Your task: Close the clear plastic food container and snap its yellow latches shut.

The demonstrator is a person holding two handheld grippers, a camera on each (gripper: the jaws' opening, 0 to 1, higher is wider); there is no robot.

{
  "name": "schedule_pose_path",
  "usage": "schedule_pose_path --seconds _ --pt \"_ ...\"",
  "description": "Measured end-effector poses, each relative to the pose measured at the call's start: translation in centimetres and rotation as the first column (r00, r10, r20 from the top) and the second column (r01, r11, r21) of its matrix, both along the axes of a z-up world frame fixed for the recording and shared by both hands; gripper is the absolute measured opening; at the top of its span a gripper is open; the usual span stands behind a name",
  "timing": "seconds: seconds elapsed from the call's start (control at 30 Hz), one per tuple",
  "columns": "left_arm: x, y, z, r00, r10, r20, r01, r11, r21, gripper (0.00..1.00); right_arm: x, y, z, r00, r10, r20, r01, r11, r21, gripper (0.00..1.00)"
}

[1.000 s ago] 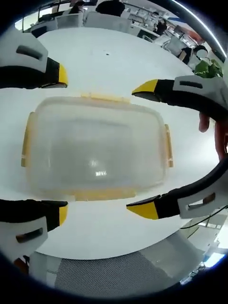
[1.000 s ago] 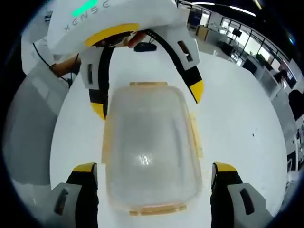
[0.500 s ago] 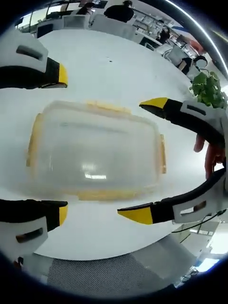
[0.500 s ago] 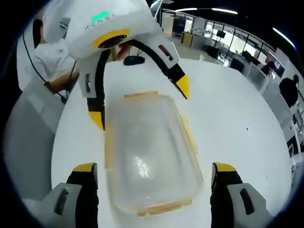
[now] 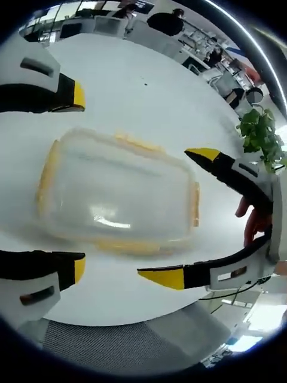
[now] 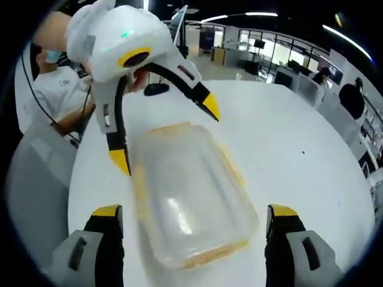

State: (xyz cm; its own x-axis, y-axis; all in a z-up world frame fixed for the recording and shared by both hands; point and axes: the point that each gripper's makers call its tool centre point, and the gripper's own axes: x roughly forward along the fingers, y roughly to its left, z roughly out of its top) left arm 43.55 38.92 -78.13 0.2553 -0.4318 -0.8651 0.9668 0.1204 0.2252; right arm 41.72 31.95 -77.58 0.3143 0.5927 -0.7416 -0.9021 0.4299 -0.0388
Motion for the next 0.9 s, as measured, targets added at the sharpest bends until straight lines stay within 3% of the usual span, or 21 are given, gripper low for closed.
schedule_pose_path --seconds 0.5,0.77,0.9 --pt "-0.8 1.0 0.0 0.997 0.072 0.005 -0.072 0.995 -0.063 0.96 0.1 -0.4 0.6 0.995 -0.087 0.045 0.084 0.995 0.062 1.00" --pt "-0.9 1.0 0.9 0.991 0.127 0.038 -0.120 0.983 -0.139 0.96 -0.1 -0.5 1.0 0.990 -0.133 0.052 0.128 0.988 0.091 1.00" --pt "-0.9 1.1 1.0 0.988 0.155 0.025 -0.150 0.977 -0.154 0.96 -0.3 -0.6 1.1 0.987 -0.155 0.052 0.149 0.983 0.108 1.00"
